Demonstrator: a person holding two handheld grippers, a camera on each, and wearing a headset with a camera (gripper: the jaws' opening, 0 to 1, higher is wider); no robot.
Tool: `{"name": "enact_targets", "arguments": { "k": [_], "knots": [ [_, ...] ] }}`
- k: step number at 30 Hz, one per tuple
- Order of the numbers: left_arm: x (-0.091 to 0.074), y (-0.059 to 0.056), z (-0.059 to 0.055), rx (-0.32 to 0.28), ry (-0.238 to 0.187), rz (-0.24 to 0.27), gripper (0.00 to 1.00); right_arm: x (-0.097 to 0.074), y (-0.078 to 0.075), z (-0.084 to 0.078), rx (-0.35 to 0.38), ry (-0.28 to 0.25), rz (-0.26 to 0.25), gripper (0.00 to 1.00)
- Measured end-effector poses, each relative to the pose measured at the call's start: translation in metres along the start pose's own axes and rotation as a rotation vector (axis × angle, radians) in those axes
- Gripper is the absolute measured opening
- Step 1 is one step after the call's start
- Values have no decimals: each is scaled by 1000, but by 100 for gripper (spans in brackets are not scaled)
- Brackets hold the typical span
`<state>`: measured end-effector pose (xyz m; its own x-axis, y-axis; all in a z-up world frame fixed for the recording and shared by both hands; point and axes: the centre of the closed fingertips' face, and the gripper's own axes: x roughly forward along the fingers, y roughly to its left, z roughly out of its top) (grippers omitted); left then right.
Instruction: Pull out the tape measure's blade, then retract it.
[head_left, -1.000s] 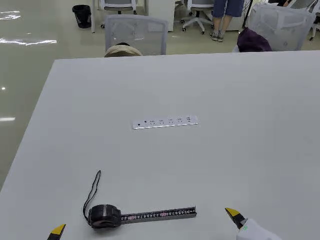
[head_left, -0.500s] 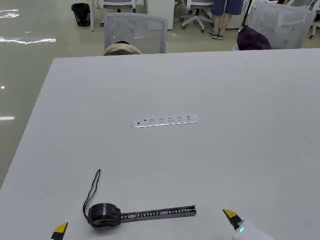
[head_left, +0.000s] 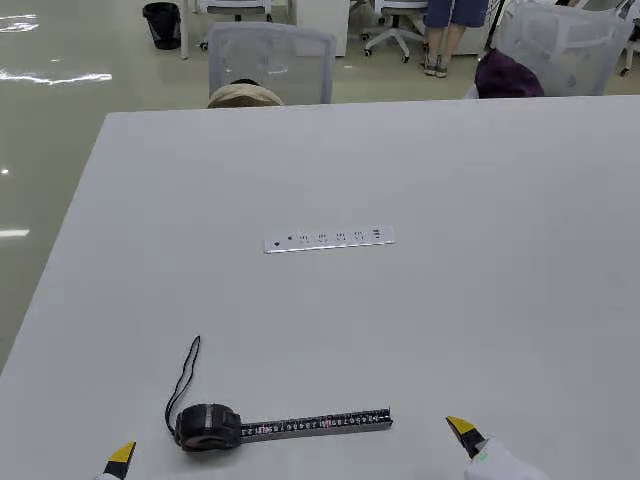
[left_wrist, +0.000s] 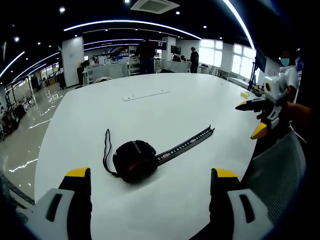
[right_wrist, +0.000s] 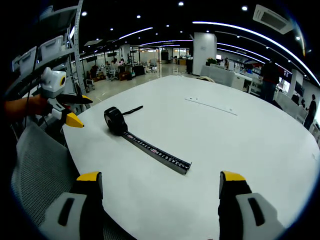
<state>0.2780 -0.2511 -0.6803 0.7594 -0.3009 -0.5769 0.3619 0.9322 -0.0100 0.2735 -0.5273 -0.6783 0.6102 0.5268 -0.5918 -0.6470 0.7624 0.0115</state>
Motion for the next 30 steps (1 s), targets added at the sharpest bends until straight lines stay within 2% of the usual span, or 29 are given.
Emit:
{"name": "enact_targets", "arguments": {
  "k": [7, 15, 30],
  "knots": [
    [5, -2, 2, -24, -2, 33, 99, 2, 0, -4, 7, 9, 3, 98],
    [12, -4, -1, -37, 14, 60, 99, 6, -1, -6, 11, 14, 7, 97],
    [28, 3, -4, -88, 7, 182, 97, 15, -3, -10, 9, 21, 29, 93]
  ]
}}
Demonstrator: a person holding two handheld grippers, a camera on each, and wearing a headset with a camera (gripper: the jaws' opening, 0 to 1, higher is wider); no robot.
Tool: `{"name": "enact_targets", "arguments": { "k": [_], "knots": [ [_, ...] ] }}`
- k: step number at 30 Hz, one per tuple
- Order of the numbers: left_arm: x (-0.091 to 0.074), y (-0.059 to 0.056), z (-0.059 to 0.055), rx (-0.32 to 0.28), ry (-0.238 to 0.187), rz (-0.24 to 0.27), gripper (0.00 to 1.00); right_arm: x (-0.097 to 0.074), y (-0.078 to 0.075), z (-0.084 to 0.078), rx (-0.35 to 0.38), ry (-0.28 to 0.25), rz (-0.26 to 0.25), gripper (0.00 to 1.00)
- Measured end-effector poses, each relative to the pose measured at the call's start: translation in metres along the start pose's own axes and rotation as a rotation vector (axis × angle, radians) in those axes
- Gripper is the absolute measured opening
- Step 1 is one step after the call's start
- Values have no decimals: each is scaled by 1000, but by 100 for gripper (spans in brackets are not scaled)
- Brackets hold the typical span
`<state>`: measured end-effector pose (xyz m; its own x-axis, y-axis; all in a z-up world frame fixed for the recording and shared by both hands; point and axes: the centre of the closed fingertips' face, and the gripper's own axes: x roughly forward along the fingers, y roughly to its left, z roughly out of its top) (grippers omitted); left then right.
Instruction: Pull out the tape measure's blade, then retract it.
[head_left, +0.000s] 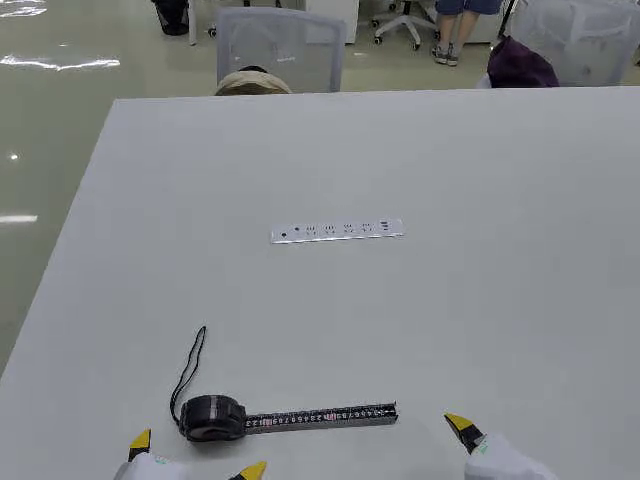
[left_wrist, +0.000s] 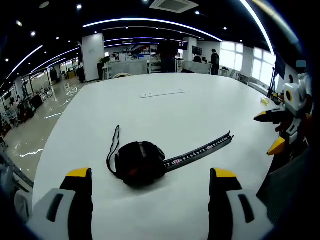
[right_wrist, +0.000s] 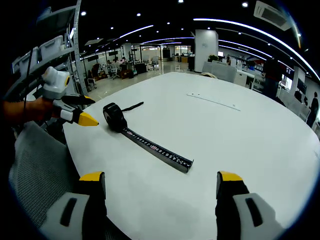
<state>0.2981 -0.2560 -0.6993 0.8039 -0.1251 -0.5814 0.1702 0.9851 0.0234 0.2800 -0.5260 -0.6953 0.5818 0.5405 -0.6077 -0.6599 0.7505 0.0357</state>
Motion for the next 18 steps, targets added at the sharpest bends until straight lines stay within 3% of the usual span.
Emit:
{"name": "enact_targets", "arguments": {
  "k": [18],
  "knots": [
    [19, 5, -8, -176, 18, 78, 92, 13, -11, -5, -78, 3, 84, 78]
  ]
}}
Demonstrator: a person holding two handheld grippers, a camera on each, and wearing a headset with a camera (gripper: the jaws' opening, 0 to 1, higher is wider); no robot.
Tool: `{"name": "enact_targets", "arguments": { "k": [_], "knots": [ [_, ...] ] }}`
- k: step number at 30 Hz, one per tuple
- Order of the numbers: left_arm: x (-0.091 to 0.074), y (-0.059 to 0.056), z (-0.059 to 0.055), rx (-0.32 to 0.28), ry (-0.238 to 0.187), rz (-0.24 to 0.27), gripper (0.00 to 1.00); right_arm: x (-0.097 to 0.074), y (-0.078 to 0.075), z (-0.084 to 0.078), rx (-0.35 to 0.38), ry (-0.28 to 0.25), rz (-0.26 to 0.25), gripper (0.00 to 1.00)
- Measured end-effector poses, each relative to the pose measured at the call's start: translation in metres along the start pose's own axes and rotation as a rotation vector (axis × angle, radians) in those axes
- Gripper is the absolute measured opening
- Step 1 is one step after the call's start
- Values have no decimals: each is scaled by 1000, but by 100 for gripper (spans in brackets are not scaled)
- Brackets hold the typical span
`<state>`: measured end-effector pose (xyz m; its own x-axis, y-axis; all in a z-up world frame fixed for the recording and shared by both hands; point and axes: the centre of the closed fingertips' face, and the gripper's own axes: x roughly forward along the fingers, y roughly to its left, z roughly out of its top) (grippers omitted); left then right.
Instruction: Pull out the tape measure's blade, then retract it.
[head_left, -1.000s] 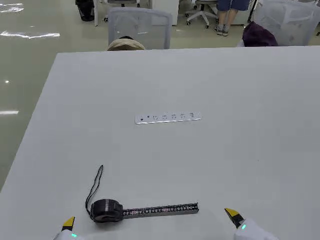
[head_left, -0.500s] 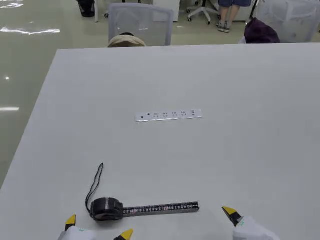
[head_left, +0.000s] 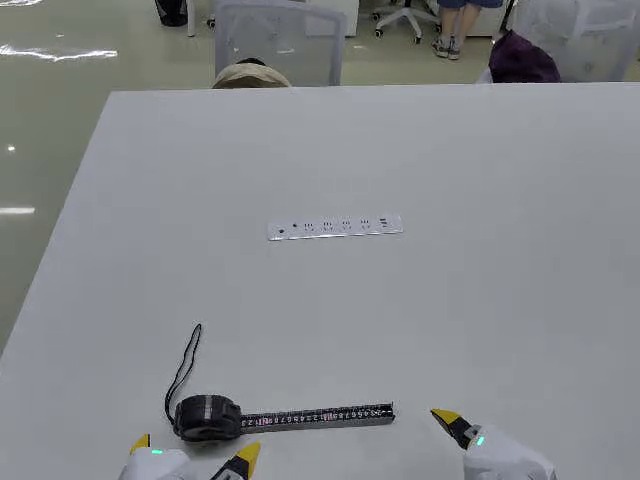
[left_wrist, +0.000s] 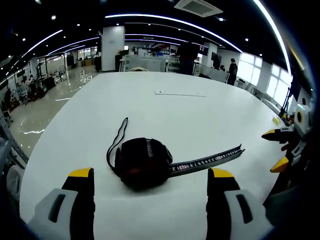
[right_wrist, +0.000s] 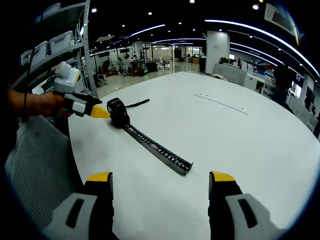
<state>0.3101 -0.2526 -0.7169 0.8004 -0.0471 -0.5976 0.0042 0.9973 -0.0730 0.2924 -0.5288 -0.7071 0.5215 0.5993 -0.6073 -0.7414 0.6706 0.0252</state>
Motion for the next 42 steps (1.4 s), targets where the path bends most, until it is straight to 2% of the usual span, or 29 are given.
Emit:
{"name": "enact_targets", "arguments": {
  "k": [7, 12, 13, 14, 16, 17, 20, 24, 29, 42],
  "knots": [
    [0, 11, 4, -4, -27, 56, 90, 6, -5, -2, -42, 3, 35, 71],
    [4, 17, 3, -4, -20, 81, 92, 12, -9, -5, -66, 9, 66, 65],
    [5, 19, 4, -8, -32, 97, 92, 13, -12, -6, -71, 13, 69, 64],
    [6, 19, 4, -8, -30, 96, 93, 14, -14, -7, -70, 18, 71, 64],
    [10, 13, 2, -69, -25, 69, 96, 16, -17, -7, -73, 19, 84, 61],
    [10, 15, 2, -75, -22, 77, 96, 17, -19, -7, -75, 19, 86, 59],
    [13, 14, 2, -52, -27, 80, 95, 22, -26, -8, -100, 28, 100, 59],
    [19, 16, 1, -58, -24, 84, 92, 27, -33, -9, -129, 34, 120, 53],
    [22, 15, 0, -46, -18, 97, 90, 34, -37, -8, -176, 27, 172, 48],
    [26, 12, -2, -46, 3, 107, 84, 52, -46, -17, -278, 75, 306, 39]
  ]
}}
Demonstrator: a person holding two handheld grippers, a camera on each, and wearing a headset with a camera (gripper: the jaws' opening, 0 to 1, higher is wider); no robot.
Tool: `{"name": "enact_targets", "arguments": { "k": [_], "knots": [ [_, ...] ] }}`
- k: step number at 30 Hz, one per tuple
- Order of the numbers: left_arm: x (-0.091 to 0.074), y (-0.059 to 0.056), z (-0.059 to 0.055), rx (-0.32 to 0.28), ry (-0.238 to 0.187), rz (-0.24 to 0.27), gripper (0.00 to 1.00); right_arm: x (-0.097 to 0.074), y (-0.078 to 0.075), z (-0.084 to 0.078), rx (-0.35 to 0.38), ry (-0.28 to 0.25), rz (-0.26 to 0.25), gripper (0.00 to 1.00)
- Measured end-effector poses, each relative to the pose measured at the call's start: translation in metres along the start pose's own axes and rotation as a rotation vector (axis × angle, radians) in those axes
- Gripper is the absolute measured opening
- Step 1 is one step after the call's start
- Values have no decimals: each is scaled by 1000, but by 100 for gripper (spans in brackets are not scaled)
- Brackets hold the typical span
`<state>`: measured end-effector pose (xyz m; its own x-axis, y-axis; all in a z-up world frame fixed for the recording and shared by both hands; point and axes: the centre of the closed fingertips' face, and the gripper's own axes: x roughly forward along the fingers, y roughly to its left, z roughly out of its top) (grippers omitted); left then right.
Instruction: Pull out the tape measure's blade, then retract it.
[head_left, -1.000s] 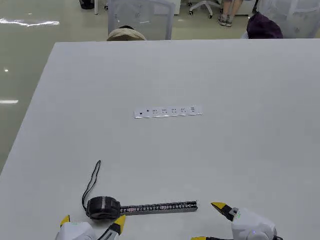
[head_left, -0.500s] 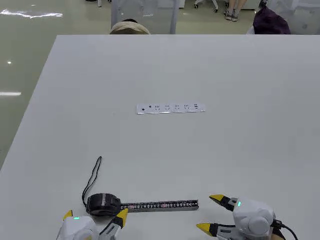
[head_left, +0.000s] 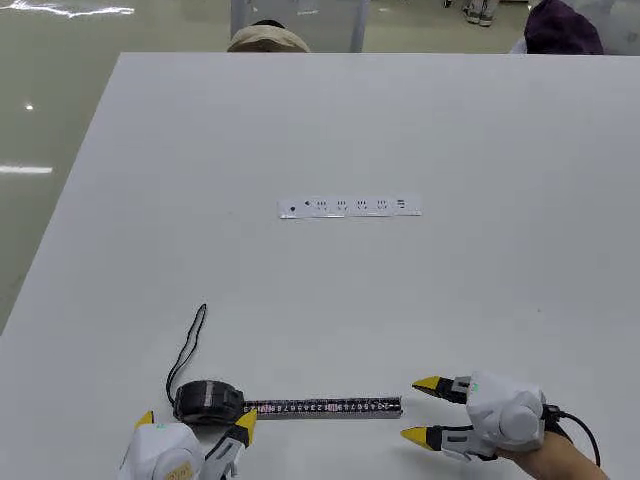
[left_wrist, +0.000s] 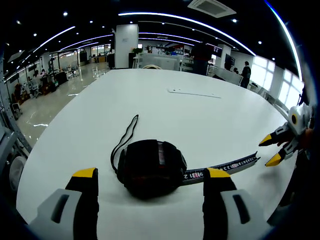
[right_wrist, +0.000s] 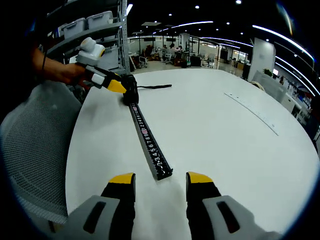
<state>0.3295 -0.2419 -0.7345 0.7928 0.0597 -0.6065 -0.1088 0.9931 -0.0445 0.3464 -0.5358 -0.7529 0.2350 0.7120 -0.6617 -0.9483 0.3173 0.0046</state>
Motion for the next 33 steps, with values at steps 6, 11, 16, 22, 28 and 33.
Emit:
{"name": "enact_targets", "arguments": {
  "k": [6, 11, 16, 22, 28, 33],
  "knots": [
    [3, 1, -2, 4, 3, 13, 83, 7, 2, -3, -58, 19, 63, 36],
    [6, 1, -2, -14, 3, 27, 82, 13, -2, -5, -78, 25, 83, 33],
    [10, 4, -3, -43, 10, 43, 80, 17, -2, -4, -96, 22, 105, 30],
    [14, 3, -4, -55, 13, 52, 78, 23, -1, -7, -123, 37, 140, 26],
    [17, 7, -7, -65, 17, 69, 77, 29, -1, -10, -150, 46, 170, 21],
    [16, 8, -10, -67, 23, 77, 75, 31, -1, -9, -163, 44, 192, 17]
  ]
}}
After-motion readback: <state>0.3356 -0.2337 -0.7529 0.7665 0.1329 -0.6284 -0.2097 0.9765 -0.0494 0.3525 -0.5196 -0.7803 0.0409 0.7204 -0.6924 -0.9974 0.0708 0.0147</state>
